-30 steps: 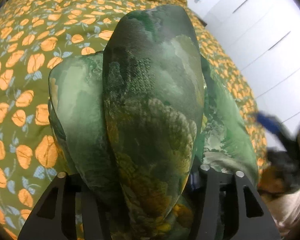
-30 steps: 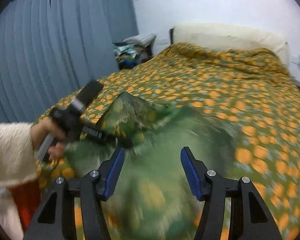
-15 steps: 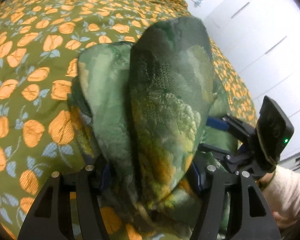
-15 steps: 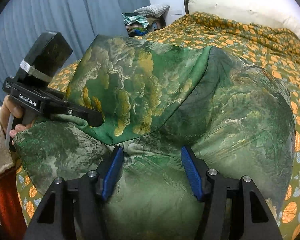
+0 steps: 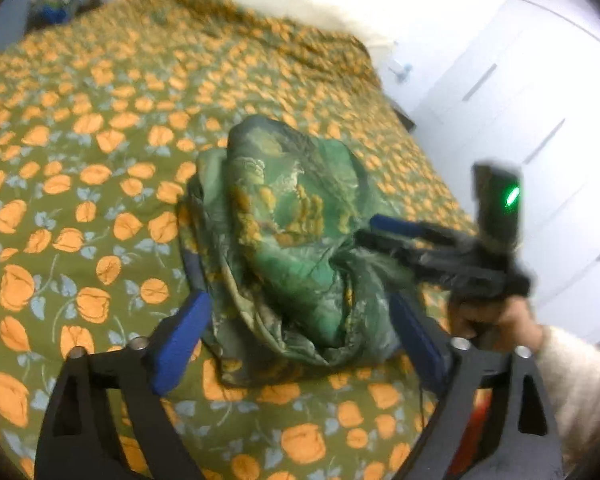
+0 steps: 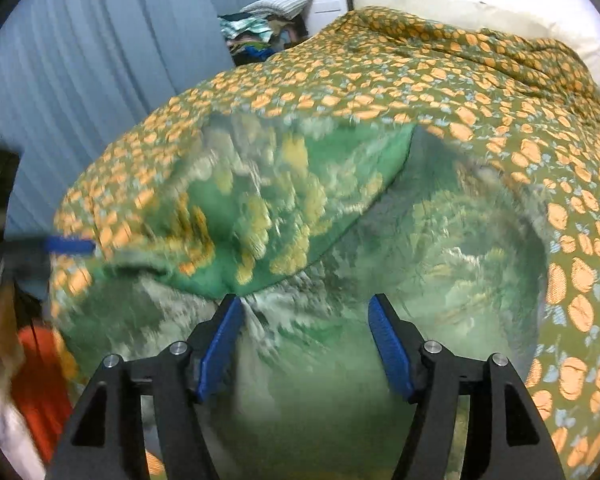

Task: Fold large clothes

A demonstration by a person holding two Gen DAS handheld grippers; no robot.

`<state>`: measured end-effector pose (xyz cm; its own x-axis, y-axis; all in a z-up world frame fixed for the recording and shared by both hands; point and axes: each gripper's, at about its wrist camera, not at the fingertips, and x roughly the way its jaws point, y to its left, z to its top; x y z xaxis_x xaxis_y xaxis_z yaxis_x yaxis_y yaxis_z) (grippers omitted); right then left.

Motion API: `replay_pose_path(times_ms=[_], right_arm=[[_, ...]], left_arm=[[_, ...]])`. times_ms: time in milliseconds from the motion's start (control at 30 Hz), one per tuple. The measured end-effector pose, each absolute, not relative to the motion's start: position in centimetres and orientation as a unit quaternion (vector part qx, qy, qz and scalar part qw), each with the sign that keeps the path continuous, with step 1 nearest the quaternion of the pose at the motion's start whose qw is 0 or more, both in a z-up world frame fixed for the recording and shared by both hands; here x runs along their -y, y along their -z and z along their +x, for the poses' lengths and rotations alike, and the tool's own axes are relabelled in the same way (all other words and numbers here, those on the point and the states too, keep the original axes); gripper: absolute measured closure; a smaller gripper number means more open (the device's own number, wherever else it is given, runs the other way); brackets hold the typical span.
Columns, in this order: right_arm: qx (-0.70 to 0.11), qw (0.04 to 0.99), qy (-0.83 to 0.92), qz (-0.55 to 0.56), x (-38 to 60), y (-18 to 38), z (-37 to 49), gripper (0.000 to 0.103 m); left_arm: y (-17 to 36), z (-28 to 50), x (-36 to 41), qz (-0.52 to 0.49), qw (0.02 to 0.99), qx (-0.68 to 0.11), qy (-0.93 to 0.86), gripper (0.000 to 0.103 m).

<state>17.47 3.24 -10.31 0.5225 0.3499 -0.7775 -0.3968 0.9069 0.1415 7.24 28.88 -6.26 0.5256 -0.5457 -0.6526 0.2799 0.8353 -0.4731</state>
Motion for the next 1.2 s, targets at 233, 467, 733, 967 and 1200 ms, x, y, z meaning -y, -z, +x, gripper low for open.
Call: replay_pose_path(times_ms=[233, 467, 733, 967, 1200], right_arm=[[-0.414, 0.874, -0.241, -0.081, -7.8, 6.7, 19.4, 0.037], [-0.428, 0.859, -0.249, -0.131, -12.7, 12.6, 24.6, 0.035], [-0.416, 0.867, -0.249, -0.119, -13.0, 19.1, 25.2, 0.028], [-0.400, 0.875, -0.256, -0.095, -12.1, 20.5, 25.7, 0.027], [-0.402, 0.875, -0.252, -0.096, -12.2, 20.8, 26.4, 0.026]], left_arm=[[10.9, 8.2, -28.8, -0.187, 0.851, -0.459, 0.176, 0.023], [14.6, 8.9, -30.0, -0.201, 0.836, -0.481, 0.170, 0.029], [17.8, 9.2, -30.0, -0.210, 0.821, -0.499, 0.183, 0.030], [19.1, 9.7, -29.9, -0.224, 0.812, -0.503, 0.193, 0.029], [19.5, 9.9, -29.9, -0.221, 0.813, -0.504, 0.188, 0.026]])
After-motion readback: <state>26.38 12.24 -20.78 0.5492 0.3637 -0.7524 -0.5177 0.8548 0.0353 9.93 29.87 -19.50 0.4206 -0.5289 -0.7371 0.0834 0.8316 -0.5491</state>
